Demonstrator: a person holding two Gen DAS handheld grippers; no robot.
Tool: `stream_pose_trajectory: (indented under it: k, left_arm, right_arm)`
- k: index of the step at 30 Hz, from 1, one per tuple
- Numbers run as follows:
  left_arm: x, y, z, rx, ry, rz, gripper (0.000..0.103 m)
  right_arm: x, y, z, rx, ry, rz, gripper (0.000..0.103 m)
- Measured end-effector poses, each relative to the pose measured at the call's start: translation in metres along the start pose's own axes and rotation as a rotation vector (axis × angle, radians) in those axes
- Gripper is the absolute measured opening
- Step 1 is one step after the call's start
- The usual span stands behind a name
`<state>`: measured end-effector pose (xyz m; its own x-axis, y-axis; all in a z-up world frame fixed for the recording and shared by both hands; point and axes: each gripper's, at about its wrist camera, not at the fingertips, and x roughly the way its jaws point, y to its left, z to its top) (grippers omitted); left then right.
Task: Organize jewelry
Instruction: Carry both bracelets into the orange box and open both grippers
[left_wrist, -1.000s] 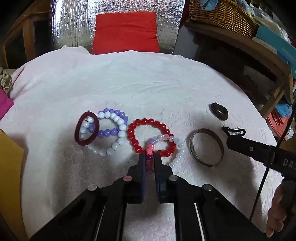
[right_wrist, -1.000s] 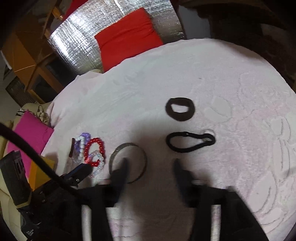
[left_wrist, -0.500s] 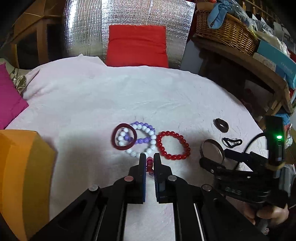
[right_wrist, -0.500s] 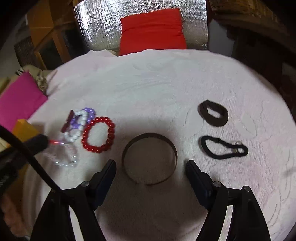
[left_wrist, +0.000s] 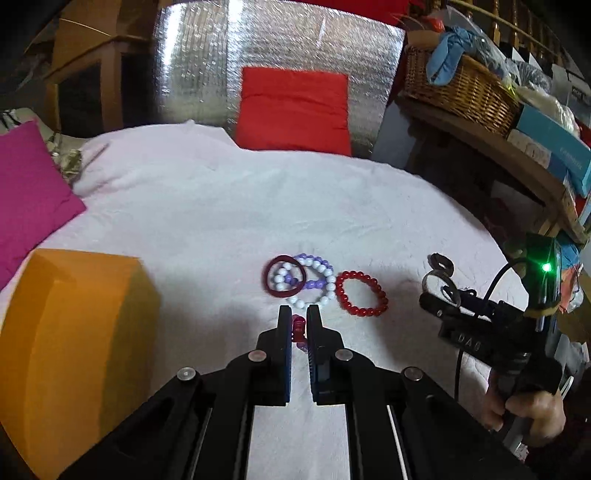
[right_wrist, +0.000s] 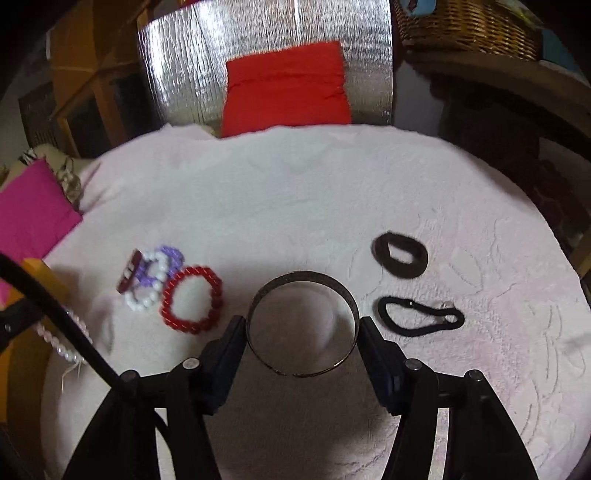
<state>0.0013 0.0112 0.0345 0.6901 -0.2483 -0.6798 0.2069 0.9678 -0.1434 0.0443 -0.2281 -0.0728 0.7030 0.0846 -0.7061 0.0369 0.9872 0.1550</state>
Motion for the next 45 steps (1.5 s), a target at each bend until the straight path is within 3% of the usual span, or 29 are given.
stream_pose_trajectory:
  k: [8,14,17,20,25,28,29,30,31,33,39,45]
  left_arm:
    - [-0.072,0.027,-0.016,-0.064,-0.121,0.039,0.008]
    - [-0.126,0.071,-0.03,-0.137,-0.232,0.172,0.008]
    - [-0.141,0.102,-0.038,-0.186,-0.268,0.288,0.008]
    - [-0.138,0.134,-0.047,-0.247,-0.225,0.382,0.008]
    - [-0.114,0.174,-0.069,-0.364,-0.085,0.458,0.008]
    - [-0.109,0.188,-0.075,-0.418,-0.06,0.5,0.009]
    - [-0.109,0.191,-0.076,-0.425,-0.062,0.53,0.012]
    - [-0.11,0.191,-0.077,-0.429,-0.066,0.546,0.027]
    - [-0.111,0.194,-0.077,-0.431,-0.072,0.553,0.043]
    - [-0.116,0.195,-0.078,-0.432,-0.091,0.576,0.054]
    - [-0.12,0.164,-0.07,-0.317,-0.18,0.659,0.058]
    - [-0.116,0.124,-0.054,-0.201,-0.267,0.681,0.062]
  right_arm:
    - [-0.035,0.035,0.0,0.006,-0.088,0.129,0.064]
    - [-0.054,0.116,0.0,-0.077,-0.128,0.292,0.064]
    - [-0.064,0.165,0.0,-0.149,-0.131,0.359,0.064]
    - [-0.067,0.22,-0.002,-0.224,-0.119,0.404,0.064]
    - [-0.051,0.301,-0.003,-0.355,-0.046,0.431,0.065]
    - [-0.031,0.335,-0.002,-0.385,0.006,0.428,0.066]
    - [-0.025,0.344,-0.002,-0.387,0.028,0.426,0.066]
    - [-0.018,0.35,-0.001,-0.384,0.051,0.423,0.066]
    - [-0.015,0.353,-0.002,-0.378,0.065,0.419,0.067]
    - [-0.014,0.356,-0.003,-0.369,0.071,0.41,0.068]
    - [-0.041,0.329,0.003,-0.308,-0.005,0.417,0.072]
    - [-0.062,0.254,0.018,-0.185,-0.059,0.381,0.072]
